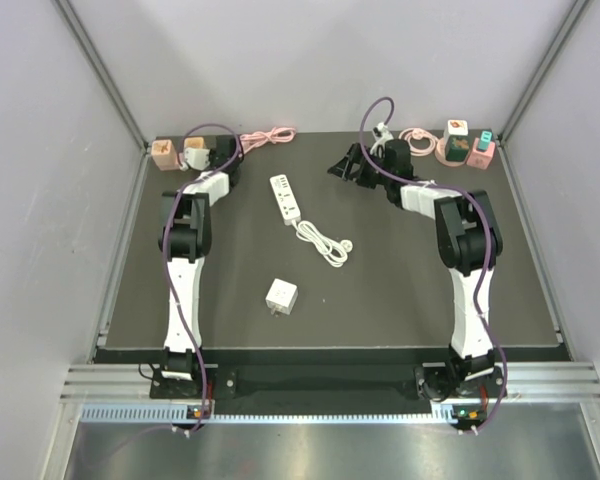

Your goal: Pull the plug off the socket

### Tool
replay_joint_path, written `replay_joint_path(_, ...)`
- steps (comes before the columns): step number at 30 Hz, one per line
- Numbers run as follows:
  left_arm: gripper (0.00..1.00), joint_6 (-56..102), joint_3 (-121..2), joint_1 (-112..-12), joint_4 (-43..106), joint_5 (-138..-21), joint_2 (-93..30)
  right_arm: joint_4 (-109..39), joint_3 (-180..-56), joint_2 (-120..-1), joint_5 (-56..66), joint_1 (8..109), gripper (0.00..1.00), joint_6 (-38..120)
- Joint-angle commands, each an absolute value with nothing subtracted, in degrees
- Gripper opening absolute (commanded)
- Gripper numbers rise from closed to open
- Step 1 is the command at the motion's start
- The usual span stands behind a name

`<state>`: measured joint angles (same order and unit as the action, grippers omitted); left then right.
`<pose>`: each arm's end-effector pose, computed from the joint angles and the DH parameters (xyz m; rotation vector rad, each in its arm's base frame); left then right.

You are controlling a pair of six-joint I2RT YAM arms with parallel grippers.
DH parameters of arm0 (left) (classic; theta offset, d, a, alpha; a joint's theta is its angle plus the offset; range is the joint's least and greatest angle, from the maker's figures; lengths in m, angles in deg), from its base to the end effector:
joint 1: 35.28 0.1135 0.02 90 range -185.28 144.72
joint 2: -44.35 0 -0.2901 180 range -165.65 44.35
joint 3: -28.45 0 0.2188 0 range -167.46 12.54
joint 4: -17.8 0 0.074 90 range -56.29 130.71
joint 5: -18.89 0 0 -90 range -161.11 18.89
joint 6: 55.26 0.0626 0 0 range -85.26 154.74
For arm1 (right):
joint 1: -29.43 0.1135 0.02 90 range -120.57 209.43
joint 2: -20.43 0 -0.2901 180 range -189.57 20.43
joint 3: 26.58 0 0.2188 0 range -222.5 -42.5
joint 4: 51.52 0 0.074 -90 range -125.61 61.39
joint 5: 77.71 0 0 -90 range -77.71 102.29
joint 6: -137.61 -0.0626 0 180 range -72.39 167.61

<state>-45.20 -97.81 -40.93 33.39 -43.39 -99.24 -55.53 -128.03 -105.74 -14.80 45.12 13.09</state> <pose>0.5711 -0.0272 0.1502 -1.4769 1.4879 -0.3915 0.4845 0.1657 0.2103 -0.0013 2.0335 1.0257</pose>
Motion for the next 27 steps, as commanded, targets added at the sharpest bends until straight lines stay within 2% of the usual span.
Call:
replay_joint_path(1, 0.02, -42.5, -95.7, -40.6, 31.5, -44.8, -100.0, -55.7, -131.0, -106.0, -14.7, 45.7, 0.96, 14.6)
replay_joint_path(6, 0.00, -37.2, -90.0, -40.7, 26.9, -50.6, -95.8, -54.2, -131.7, -105.8, -14.0, 46.2, 0.96, 16.1)
replay_joint_path(13, 0.00, -27.6, -68.0, -42.6, 22.0, -52.5, -80.8, -49.6, -135.1, -106.3, -14.7, 48.2, 0.96, 20.1)
replay_joint_path(19, 0.00, -26.5, -55.8, -43.8, 20.9, -57.9, -72.0, -45.8, -141.0, -106.8, -13.6, 51.1, 0.96, 22.5)
replay_joint_path(22, 0.00, -23.5, -52.7, -45.0, 21.9, -59.1, -68.6, -43.0, -148.5, -109.5, -13.4, 52.9, 0.97, 22.3)
replay_joint_path(24, 0.04, -20.5, -50.9, -45.3, 23.0, -60.6, -65.2, -38.9, -161.1, -115.1, -14.2, 54.1, 0.97, 22.0)
replay_joint_path(27, 0.20, -15.4, -49.1, -45.6, 25.5, -62.0, -59.4, -42.2, -171.9, -121.1, -17.4, 55.5, 0.97, 18.9)
